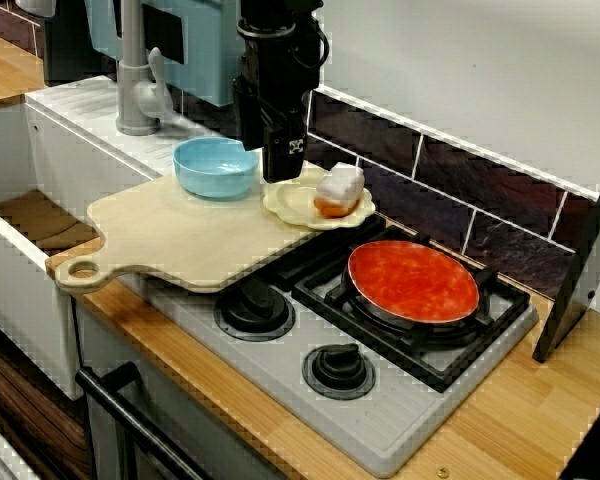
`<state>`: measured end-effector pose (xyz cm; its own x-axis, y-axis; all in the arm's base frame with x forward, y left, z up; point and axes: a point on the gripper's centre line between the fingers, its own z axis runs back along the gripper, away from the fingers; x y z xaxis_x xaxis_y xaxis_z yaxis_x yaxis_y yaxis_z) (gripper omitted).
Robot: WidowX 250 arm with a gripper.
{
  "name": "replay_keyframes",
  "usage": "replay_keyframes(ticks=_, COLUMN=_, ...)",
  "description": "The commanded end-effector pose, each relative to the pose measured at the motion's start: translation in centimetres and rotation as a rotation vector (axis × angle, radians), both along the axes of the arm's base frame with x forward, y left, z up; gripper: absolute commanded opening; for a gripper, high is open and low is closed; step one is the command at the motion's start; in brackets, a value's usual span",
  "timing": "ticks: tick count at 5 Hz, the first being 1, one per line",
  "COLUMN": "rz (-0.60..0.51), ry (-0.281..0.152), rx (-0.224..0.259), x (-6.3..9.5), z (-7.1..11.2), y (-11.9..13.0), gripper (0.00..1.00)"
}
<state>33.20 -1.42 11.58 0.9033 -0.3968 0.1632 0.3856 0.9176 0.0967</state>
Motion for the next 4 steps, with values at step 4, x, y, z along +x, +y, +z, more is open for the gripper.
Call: replay_keyframes(ticks=4, rz=0.199, ry=-0.003, rx=-0.043, x=-0.1, z=1.9, y=-2.1, gripper=1.00)
